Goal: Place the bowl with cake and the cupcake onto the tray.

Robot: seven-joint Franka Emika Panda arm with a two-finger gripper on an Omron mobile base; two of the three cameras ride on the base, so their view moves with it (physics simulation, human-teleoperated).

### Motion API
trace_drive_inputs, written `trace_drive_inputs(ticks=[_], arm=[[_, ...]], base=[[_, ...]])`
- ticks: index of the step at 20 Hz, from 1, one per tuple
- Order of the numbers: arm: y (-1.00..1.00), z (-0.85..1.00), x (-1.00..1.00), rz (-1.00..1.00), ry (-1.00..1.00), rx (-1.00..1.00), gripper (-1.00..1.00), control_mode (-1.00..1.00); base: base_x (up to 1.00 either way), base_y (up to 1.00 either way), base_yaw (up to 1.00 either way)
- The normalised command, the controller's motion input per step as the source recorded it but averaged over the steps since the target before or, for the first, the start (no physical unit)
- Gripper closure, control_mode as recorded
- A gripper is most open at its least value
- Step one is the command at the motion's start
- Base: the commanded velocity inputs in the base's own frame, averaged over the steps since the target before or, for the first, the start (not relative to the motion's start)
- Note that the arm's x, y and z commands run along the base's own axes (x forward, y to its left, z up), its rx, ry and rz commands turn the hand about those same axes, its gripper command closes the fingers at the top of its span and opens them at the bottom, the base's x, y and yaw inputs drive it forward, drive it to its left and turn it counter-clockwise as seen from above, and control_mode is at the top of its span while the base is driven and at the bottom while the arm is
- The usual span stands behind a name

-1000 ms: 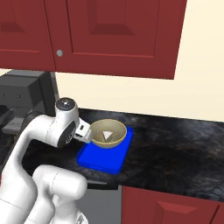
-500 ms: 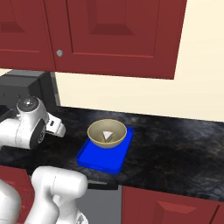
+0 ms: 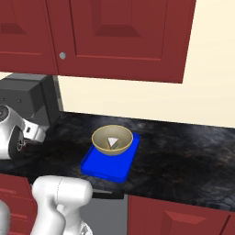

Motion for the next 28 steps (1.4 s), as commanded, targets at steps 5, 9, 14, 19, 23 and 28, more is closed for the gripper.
trace_drive_inputs(ticks=[5, 9, 14, 19, 23, 28], arm=[[0.97, 0.01, -0.02, 0.02, 0.03, -0.06, -1.0, -1.0], [0.56, 0.03, 0.0, 0.1, 0.17, -0.03, -1.0, -1.0], [0.19, 0.0, 0.08, 0.09, 0.12, 0.0, -1.0, -1.0], [0.0, -0.22, 0.02, 0.0, 0.0, 0.0, -1.0, -1.0], [0.04, -0.6, 0.03, 0.0, 0.0, 0.0, -1.0, -1.0], [0.22, -0.28, 0.23, 0.0, 0.05, 0.0, -1.0, -1.0]], base=[[0.0, 0.0, 0.0], [0.0, 0.0, 0.0], [0.0, 0.0, 0.0], [0.0, 0.0, 0.0], [0.0, 0.0, 0.0], [0.0, 0.0, 0.0]])
